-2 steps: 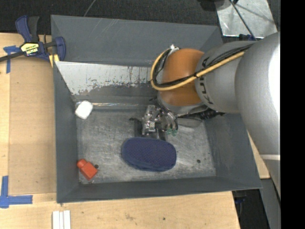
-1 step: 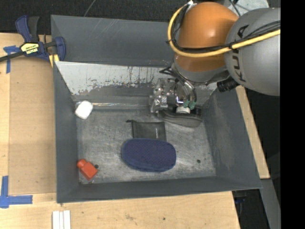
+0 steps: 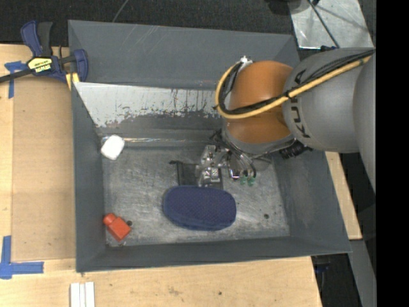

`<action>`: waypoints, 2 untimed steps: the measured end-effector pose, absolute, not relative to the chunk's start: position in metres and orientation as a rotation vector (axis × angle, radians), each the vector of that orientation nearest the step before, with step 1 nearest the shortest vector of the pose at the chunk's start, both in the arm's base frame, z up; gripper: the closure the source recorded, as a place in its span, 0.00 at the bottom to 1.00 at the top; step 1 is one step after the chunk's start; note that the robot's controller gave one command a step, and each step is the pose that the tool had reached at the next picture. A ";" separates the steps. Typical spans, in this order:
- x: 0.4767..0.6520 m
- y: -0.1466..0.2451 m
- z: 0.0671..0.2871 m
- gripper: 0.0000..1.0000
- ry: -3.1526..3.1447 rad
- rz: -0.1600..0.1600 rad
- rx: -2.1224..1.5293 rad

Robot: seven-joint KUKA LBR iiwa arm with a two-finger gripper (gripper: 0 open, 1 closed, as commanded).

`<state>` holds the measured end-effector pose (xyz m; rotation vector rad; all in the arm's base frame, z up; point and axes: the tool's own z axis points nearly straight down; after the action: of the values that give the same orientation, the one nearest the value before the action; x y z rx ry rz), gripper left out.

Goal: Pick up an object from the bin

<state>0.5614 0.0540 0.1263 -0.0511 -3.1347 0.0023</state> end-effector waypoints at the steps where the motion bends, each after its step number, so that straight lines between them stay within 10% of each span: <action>1: 0.564 0.055 0.131 0.00 -3.144 0.000 -0.051; 2: 0.559 0.062 0.080 0.00 -3.147 -0.001 0.027</action>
Offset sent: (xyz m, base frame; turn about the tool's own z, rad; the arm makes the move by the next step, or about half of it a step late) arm 0.0000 0.0000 0.0000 0.0000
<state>0.5586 0.0617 0.0804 0.0265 -3.1471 -0.0015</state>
